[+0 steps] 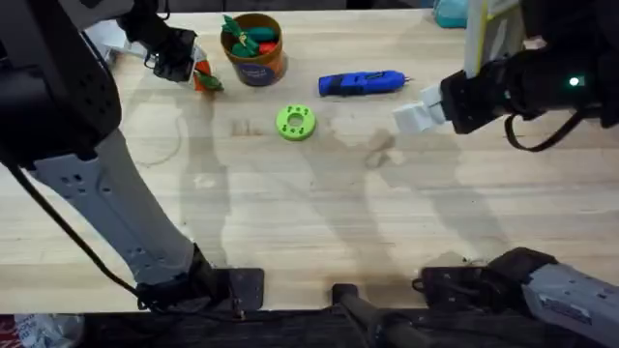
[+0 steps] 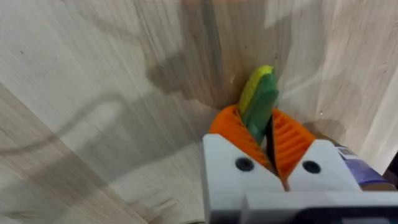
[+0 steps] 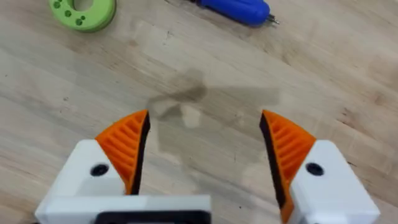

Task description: Pick up the gripper from the table and insert it into the empty holder that is missing its gripper. Then pick up a screw, insert it into the mounting hole, and use the screwdriver to tighten it. Finally, clean up the table by picking up the vegetable and placing it into the bucket.

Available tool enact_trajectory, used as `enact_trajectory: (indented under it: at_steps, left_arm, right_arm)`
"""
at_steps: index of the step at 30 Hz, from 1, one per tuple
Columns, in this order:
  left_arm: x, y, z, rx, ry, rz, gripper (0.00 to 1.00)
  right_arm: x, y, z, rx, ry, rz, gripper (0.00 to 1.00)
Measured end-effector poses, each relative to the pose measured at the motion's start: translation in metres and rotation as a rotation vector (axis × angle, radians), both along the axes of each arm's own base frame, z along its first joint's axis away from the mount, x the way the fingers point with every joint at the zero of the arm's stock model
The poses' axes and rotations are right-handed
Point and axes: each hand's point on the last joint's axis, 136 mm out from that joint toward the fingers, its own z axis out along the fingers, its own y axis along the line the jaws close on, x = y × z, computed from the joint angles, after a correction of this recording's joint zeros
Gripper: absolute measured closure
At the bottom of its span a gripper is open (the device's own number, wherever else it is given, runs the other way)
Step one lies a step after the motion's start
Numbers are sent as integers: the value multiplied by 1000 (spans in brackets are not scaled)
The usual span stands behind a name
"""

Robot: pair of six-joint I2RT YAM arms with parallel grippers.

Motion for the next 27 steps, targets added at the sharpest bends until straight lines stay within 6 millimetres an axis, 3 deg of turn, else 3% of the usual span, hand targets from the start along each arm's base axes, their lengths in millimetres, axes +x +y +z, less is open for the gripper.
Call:
enact_trajectory:
  at_steps: [5, 7, 10, 21, 27]
  left_arm:
    - [-1, -2, 0, 8, -7, -75, 973]
    - [-16, -11, 5, -2, 47, -206, 973]
    - [-14, -13, 21, 8, 43, -307, 973]
    - [23, -9, 149, 187, -183, -586, 973]
    - [35, -45, 195, 290, -314, -804, 973]
  right_arm:
    - [0, 0, 0, 0, 0, 0, 19]
    - [0, 0, 0, 0, 0, 0, 19]
    - [0, 0, 0, 0, 0, 0, 19]
    - [0, 0, 0, 0, 0, 0, 19]
    - [0, 0, 0, 0, 0, 0, 19]
